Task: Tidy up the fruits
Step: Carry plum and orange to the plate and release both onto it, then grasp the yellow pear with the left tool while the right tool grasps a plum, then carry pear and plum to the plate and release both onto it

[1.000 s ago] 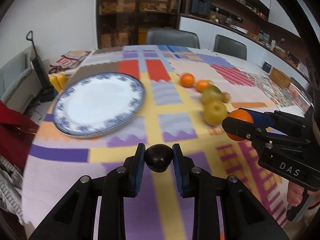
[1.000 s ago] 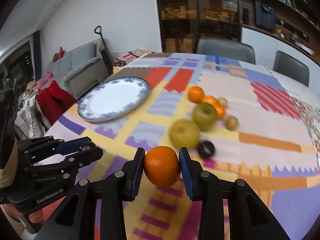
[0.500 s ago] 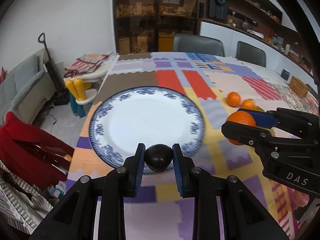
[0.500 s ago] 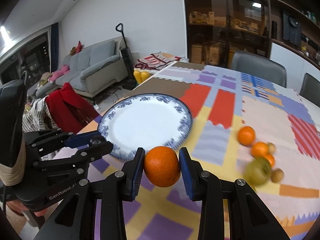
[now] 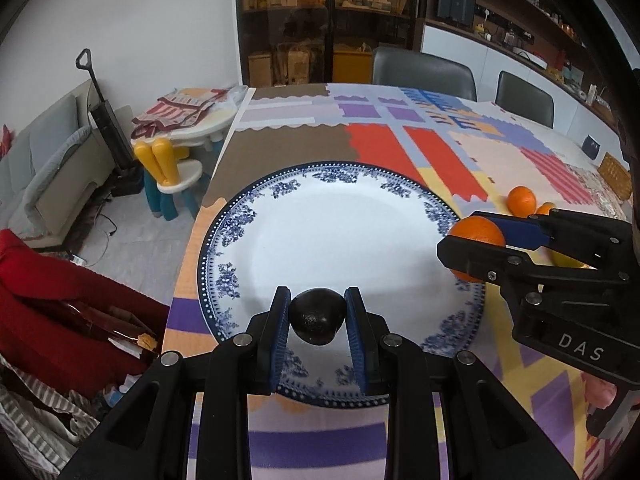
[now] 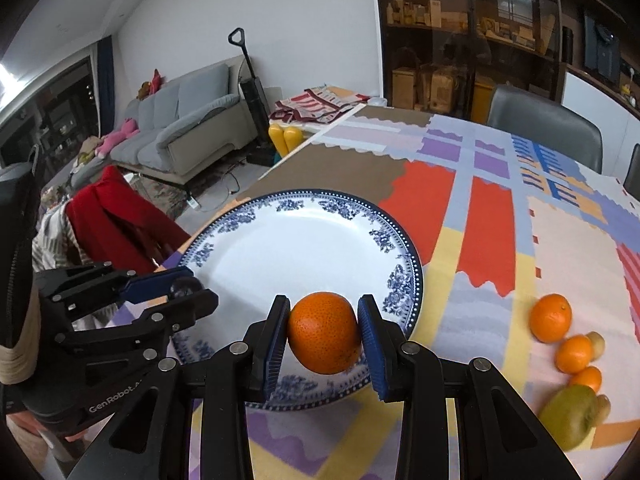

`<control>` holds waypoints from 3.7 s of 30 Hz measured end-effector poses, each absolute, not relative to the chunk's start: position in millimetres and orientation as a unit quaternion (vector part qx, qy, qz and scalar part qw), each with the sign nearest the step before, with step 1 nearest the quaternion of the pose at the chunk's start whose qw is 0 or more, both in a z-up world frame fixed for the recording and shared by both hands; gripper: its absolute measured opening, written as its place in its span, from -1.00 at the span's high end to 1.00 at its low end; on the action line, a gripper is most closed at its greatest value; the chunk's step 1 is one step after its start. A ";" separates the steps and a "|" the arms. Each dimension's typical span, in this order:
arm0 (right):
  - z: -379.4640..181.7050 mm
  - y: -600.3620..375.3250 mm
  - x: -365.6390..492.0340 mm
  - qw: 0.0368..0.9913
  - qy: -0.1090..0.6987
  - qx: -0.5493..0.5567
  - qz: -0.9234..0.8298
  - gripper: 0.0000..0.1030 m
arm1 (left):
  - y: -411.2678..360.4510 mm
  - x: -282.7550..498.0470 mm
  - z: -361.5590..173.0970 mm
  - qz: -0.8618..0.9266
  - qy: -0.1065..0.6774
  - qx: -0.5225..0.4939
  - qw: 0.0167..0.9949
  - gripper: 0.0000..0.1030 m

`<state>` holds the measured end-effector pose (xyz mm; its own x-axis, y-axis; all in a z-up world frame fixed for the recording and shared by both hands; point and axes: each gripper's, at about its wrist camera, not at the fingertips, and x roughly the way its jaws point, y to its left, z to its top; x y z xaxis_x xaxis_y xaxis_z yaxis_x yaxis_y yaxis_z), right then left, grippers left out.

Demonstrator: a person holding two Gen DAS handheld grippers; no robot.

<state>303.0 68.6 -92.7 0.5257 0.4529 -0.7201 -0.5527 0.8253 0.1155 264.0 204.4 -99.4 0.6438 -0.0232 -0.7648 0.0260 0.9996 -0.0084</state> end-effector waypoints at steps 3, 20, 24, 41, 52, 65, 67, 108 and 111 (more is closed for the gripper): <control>-98.7 70.7 308.8 0.868 0.399 -0.066 0.287 0.29 | 204.7 267.3 -104.5 -0.016 0.427 0.001 0.904 0.47; -93.9 67.9 304.2 0.879 0.378 -0.074 0.280 0.05 | 202.8 253.1 -87.0 0.009 0.405 0.017 0.914 0.05; -78.8 53.5 288.2 0.892 0.355 -0.084 0.268 -0.05 | 192.2 234.5 -69.3 0.020 0.375 0.030 0.927 -0.16; -31.3 -47.1 200.7 0.941 0.271 -0.094 0.181 -0.39 | 111.9 165.4 -22.0 -0.028 0.298 0.034 0.954 -0.77; -36.2 -112.0 171.9 0.948 0.283 -0.081 0.125 -0.41 | 48.9 162.5 -25.2 -0.094 0.263 0.081 0.957 -0.80; -70.8 -135.5 177.8 0.929 0.332 -0.112 0.122 -0.41 | 5.3 190.5 -62.8 -0.205 0.267 0.150 0.929 -0.77; -77.1 -135.9 181.9 0.924 0.338 -0.119 0.131 -0.41 | 2.5 193.6 -66.2 -0.215 0.269 0.156 0.926 -0.73; -129.1 -149.5 239.2 0.873 0.416 -0.088 0.238 0.47 | -33.5 246.5 -115.2 -0.305 0.365 0.170 0.863 0.07; -127.9 -152.5 238.0 0.877 0.415 -0.077 0.231 0.47 | -31.6 244.1 -113.9 -0.292 0.372 0.157 0.867 0.07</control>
<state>238.0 -152.5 -127.9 0.5495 0.3411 -0.7627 -0.4691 0.8814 0.0562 244.1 -31.6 -113.9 0.5524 -0.3898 -0.7369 0.6233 0.7801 0.0546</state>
